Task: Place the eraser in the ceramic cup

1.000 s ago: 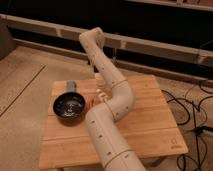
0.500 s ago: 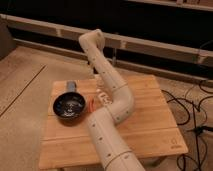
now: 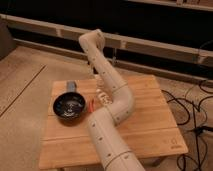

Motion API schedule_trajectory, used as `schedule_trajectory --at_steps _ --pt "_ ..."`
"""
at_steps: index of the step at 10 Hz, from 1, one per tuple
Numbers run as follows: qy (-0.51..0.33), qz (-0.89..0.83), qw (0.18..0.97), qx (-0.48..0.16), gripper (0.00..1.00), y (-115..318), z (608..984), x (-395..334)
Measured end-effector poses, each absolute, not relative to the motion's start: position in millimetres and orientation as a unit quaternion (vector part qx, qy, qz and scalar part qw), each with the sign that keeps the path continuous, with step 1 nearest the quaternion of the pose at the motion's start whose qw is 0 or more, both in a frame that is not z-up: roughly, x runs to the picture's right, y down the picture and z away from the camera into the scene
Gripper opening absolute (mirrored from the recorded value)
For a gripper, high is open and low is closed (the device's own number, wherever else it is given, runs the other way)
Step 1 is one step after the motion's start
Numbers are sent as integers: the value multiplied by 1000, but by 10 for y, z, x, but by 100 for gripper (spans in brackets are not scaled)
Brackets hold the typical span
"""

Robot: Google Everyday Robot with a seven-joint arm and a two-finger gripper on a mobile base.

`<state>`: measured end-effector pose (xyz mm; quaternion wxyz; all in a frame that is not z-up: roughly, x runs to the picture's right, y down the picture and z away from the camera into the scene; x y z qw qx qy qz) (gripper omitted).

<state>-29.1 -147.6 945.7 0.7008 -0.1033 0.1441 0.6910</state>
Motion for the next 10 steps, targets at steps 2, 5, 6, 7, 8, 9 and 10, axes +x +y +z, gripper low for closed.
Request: schedule_trajectory --at_steps 2,5,6,7,8,9,10 --pt "154 689 701 -105 0 -1435 9507 -224" --pt "180 696 685 -115 0 -1298 9655 40" --pt "183 699 682 -115 0 -1300 9670 86" --pt "185 700 680 -114 0 -1306 9681 110" --pt "186 699 681 -112 0 -1331 9688 109" --pt "186 698 682 -111 0 -1347 9688 86" --pt "185 695 686 -111 0 -1363 9689 31"
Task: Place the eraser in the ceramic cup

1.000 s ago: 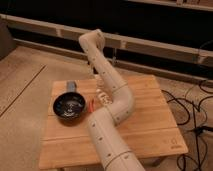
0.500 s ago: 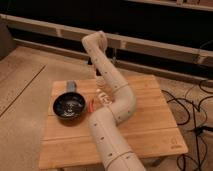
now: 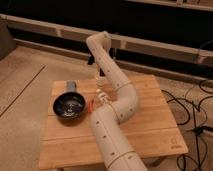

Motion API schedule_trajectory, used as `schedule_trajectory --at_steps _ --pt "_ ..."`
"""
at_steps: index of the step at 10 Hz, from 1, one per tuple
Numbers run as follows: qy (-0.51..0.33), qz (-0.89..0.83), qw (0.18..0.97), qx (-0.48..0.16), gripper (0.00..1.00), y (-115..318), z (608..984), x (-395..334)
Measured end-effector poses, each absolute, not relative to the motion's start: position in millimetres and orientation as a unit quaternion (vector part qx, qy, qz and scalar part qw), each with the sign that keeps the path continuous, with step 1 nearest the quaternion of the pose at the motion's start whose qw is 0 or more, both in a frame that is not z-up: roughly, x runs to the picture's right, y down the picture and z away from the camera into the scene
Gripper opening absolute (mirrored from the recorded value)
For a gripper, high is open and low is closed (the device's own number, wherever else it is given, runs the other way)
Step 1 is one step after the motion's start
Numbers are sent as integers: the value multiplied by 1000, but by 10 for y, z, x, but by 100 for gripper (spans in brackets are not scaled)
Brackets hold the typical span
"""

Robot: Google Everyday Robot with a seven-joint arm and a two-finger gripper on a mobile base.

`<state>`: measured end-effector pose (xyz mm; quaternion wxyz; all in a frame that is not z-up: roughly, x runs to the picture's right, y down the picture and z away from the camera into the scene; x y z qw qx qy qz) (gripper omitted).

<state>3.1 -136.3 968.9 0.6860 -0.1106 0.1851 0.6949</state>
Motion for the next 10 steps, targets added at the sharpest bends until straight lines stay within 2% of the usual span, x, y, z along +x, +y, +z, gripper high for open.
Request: schedule_trajectory --at_steps 10 --pt "190 678 699 -123 0 -1253 9764 -236"
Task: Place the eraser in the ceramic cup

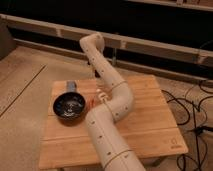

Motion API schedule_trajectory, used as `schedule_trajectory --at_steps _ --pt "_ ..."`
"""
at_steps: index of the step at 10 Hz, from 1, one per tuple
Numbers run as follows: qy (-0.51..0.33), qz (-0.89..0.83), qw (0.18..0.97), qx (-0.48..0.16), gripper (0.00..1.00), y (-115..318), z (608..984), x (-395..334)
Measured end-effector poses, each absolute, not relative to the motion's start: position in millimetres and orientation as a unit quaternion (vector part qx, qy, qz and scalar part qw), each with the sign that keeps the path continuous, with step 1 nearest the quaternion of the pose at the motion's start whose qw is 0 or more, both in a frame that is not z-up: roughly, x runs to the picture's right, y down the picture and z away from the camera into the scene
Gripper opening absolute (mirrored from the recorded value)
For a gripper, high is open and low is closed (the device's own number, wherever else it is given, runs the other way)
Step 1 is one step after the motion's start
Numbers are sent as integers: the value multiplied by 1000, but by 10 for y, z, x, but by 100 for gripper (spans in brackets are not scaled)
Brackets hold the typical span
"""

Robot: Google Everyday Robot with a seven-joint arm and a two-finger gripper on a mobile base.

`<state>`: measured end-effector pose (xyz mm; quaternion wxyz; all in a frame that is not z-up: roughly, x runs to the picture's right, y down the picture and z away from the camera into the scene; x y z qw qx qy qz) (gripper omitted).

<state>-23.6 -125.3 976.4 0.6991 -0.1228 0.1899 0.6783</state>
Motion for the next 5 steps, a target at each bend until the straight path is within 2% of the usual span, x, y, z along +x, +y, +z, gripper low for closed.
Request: schedule_trajectory --at_steps 5 --pt "200 679 695 -126 0 -1176 9789 -198"
